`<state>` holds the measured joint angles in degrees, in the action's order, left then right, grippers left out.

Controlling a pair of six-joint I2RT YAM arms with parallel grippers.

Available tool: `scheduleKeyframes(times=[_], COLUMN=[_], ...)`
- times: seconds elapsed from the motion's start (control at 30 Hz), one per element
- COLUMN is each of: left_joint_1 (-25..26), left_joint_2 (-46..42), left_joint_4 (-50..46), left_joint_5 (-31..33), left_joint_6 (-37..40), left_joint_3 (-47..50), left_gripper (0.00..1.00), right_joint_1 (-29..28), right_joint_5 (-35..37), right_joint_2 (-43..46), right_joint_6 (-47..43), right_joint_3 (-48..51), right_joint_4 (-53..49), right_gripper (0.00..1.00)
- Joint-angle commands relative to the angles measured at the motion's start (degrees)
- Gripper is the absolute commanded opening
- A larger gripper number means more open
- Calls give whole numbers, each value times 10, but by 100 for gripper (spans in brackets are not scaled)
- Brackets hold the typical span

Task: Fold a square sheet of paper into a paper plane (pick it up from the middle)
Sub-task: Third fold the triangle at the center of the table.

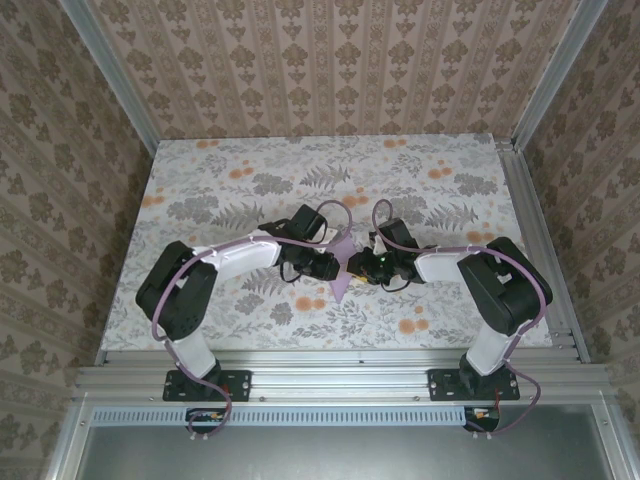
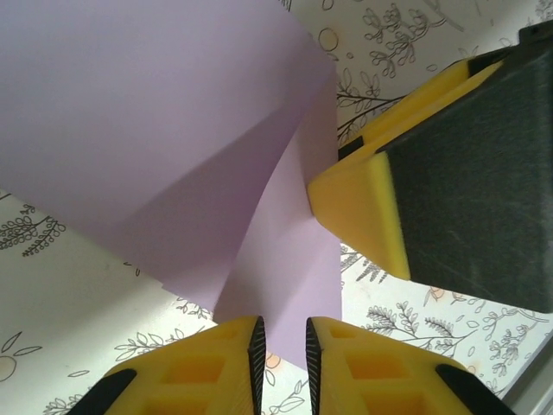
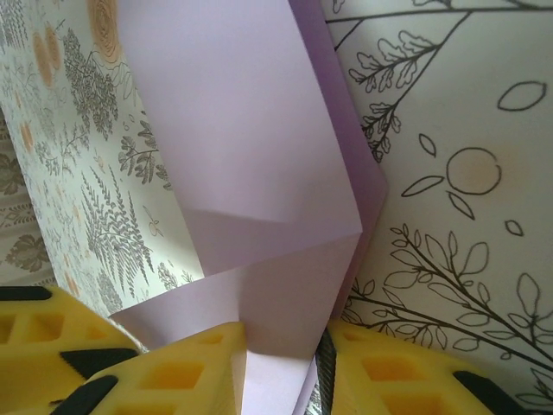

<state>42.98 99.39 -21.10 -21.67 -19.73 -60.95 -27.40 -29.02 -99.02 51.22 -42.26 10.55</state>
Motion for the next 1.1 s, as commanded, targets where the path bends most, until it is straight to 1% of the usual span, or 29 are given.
scheduleKeyframes(times=[0.0, 0.23, 0.43, 0.6, 0.77, 1.07], left_joint_1=[-7, -13, -20, -24, -26, -29], left_joint_2=[18, 30, 40, 49, 57, 72], left_joint_4=[4, 9, 18, 26, 36, 42], left_joint_5=[-3, -2, -6, -7, -10, -15], left_joint_6=[3, 9, 12, 15, 14, 17], left_joint_3=[10, 11, 13, 14, 18, 21], left_gripper=[22, 21, 21, 21, 20, 19], right_joint_1=[-5, -10, -23, -31, -39, -42], right_joint_5=[-13, -12, 8, 20, 29, 46], right_joint_2=[5, 5, 12, 12, 14, 34], right_joint_6=[6, 3, -12, -21, -25, -35], right_joint_3=[-4, -4, -10, -17, -27, -24], right_joint_4=[15, 19, 4, -8, -20, -38], right_gripper=[30, 26, 19, 15, 15, 19])
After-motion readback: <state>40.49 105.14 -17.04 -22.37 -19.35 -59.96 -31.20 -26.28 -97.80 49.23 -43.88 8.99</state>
